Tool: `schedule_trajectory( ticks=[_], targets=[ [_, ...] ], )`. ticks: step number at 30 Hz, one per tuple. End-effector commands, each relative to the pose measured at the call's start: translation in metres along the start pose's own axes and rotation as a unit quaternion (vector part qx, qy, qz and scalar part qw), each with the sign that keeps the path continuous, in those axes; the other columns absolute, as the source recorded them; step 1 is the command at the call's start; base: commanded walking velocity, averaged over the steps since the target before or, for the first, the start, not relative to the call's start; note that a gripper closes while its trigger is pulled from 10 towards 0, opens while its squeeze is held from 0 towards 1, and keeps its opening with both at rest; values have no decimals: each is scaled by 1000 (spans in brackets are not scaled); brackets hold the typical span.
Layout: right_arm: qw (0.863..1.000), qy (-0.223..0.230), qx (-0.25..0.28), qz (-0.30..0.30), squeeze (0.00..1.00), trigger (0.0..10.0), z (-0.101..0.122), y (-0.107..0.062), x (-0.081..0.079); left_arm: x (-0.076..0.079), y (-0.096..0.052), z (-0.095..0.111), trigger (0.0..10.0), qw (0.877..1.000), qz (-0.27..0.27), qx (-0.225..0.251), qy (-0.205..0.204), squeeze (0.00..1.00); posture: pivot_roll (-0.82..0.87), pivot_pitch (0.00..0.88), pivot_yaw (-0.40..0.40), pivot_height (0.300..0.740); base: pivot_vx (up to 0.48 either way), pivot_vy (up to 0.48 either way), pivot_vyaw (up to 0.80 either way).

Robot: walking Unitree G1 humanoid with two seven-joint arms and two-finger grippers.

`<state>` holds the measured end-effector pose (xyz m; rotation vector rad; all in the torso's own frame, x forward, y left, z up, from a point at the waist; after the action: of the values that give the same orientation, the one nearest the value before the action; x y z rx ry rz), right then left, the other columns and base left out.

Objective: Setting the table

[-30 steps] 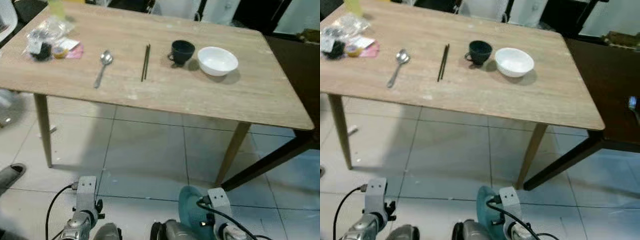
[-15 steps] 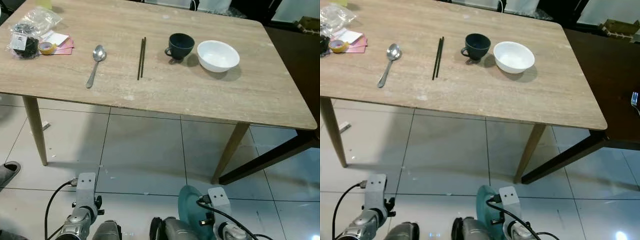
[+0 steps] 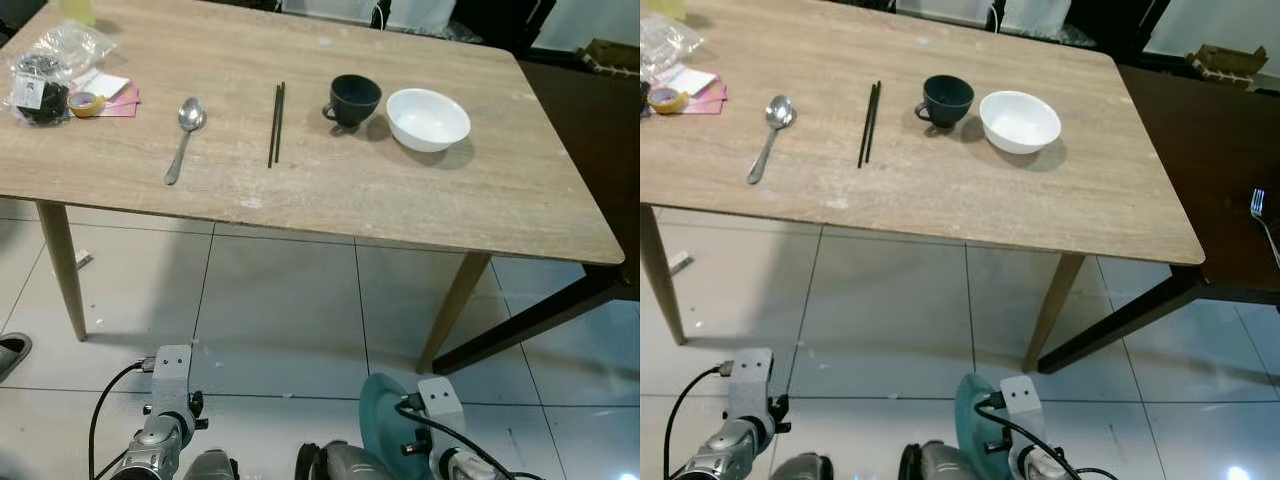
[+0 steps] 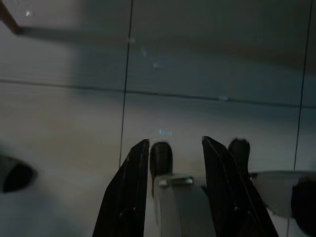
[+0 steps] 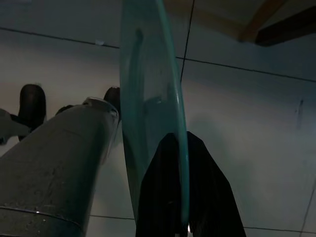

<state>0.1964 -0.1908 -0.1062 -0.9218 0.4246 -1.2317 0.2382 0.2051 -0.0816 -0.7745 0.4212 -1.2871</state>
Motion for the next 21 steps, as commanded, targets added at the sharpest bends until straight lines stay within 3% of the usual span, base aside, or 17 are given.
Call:
schedule_trajectory(
  ticks=[1,6,19,21],
  targets=[
    [1000,23,-7,-10,0,10000,-9,-3,0,1,-1,-8,10000,1000,-1,-7,7,0,103,4,-57,740,0,0,0],
    [998,58,-1,-27,0,10000,-10,-3,0,0,-1,-4,10000,1000,-2,-7,18,0,100,0,-32,740,0,0,0],
    [998,55,-6,-33,0,10000,-10,-3,4,-1,1,1,10000,1000,-4,-4,10,0,92,0,-40,740,0,0,0],
    [998,53,-4,-34,0,10000,-8,-3,5,1,2,4,10000,1000,-8,-3,9,0,94,6,-36,740,0,480,0]
  ],
)
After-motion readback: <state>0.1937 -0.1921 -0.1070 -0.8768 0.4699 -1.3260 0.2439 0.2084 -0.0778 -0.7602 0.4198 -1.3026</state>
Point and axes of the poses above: a point about 5 cm out from each wrist's last joint towards the gripper, its own y axis pointing out of the wrist towards the gripper, its own z axis along the axis of the wrist's last joint, x = y × z, the point moved 3 cm from there along y, pointing out of the wrist towards the gripper, and after that the axes turned 14 degrees about -y, right-handed, at the moved point
